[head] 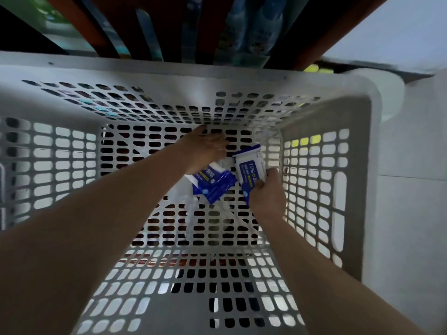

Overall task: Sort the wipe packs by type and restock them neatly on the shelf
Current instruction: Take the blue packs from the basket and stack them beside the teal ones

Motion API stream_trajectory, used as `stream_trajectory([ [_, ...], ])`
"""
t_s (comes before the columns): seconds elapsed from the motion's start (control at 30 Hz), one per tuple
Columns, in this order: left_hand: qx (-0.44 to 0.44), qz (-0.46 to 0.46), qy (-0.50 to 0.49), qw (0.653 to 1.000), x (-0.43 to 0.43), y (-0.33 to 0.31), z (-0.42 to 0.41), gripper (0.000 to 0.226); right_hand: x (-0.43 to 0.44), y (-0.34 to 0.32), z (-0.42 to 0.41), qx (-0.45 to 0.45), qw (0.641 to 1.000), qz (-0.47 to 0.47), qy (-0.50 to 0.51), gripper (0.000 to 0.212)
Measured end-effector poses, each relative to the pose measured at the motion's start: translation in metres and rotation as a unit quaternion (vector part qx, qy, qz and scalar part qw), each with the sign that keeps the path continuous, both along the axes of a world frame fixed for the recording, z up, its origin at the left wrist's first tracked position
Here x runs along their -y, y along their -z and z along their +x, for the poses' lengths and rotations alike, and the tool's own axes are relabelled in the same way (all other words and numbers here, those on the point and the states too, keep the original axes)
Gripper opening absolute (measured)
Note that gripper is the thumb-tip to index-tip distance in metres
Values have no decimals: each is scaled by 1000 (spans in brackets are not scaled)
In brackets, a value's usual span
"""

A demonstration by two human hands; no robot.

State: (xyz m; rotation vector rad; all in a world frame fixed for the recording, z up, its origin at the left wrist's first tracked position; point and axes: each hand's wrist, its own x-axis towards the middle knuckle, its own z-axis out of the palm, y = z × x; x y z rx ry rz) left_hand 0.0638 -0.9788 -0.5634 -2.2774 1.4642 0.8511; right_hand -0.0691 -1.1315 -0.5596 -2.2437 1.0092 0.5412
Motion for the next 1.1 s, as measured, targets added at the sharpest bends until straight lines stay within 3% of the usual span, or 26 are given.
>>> stream_trajectory([
  [0.07,37,20,-14,999,1,-4,2,54,1,-1,0,-1,1000,8,1,19],
  [0.13,54,60,-63,995,0,-9,-1,60,1,-2,0,0,1000,13,0,21],
  [0.2,52,70,-96,992,-5,-12,-9,66,0,-5,0,8,1000,15,-2,23],
  [0.37,-8,45,-246,968,-33,-20,-44,43,-6,-20,-2,39,998,49,-20,23],
  [0.43,-93,27,-372,923,-48,-31,-65,38,-11,-32,-2,53,996,70,-30,25],
  [0.5,-154,-28,-511,845,-60,-45,-88,32,-18,-47,-1,56,994,79,-49,25],
  [0.6,-157,-94,-629,756,-71,-74,-116,29,-30,-73,0,67,991,76,-89,22],
  [0.73,-160,-165,-723,652,-77,-122,-142,37,-47,-112,0,117,979,99,-136,24],
  [0.87,-85,-220,-786,572,-88,-173,-160,33,-66,-154,2,178,958,106,-198,26],
  [1.0,-32,-242,-832,499,-110,-227,-175,46,-95,-203,5,213,937,142,-238,31],
  [1.1,14,-254,-846,468,-132,-264,-188,46,-123,-239,5,263,911,160,-275,32],
])
